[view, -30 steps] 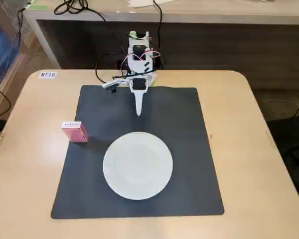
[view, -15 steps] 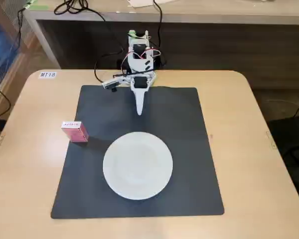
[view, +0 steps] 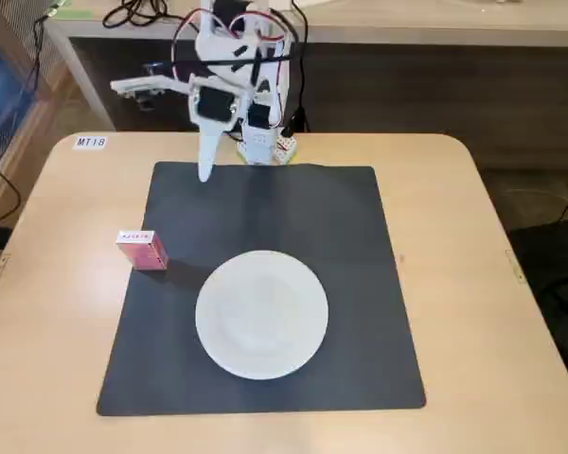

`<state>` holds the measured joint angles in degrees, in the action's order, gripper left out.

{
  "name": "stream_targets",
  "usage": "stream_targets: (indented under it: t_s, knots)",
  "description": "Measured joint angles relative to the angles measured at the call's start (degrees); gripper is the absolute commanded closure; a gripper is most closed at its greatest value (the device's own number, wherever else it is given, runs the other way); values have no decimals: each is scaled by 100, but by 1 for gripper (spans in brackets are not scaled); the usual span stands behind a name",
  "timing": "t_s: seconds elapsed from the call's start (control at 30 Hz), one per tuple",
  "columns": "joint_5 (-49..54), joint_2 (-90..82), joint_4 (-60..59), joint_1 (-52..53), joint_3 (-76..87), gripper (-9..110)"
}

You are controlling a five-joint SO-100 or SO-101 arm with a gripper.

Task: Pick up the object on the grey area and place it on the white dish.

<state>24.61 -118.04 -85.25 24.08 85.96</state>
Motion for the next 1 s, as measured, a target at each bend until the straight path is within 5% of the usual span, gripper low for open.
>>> stream_targets:
  t_s: [0.13, 0.47, 0.7, 1.0]
  knots:
    - [272, 1371, -949, 369, -1274, 101]
    - [738, 2962, -1143, 1143, -2364, 101]
    - [993, 3533, -1134, 1564, -2936, 72]
    - [1099, 4096, -1143, 1828, -3120, 66]
